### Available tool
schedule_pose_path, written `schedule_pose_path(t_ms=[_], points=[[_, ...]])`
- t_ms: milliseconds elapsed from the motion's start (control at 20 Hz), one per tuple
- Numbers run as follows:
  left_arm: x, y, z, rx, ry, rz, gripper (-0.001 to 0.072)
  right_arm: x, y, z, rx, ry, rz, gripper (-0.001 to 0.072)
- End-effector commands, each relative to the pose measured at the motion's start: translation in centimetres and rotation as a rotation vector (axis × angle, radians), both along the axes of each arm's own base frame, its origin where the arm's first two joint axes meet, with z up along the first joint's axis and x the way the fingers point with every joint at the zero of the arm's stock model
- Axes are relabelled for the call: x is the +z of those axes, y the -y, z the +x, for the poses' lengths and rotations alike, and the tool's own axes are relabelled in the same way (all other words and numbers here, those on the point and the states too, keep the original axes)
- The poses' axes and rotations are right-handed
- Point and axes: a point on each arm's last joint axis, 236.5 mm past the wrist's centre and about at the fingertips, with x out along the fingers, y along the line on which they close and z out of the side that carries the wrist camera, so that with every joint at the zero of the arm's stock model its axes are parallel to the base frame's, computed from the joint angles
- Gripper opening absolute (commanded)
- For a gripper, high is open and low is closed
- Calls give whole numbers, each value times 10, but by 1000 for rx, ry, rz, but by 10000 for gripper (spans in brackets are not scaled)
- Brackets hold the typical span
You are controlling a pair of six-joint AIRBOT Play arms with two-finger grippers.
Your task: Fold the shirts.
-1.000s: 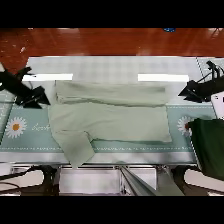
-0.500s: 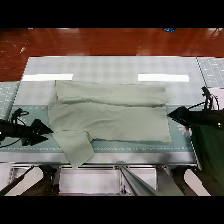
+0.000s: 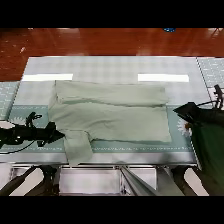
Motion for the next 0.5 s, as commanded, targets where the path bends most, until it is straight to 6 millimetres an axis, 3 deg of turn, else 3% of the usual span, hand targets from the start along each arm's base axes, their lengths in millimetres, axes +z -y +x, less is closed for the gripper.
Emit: schedule_pose_path(t_ms=[0,100,250,450], points=[[-1,-1,8,-43,55,32,14,-39,46,-72,-108,-313,-70,415],[0,0,8,-54,57,29,14,-62,22,-111,-51,-446,-7,415],[0,1,6,-61,55,23,14,-80,-10,-130,32,-499,43,415],[0,1,6,-60,55,23,15,-89,-13,-116,17,-474,58,415]])
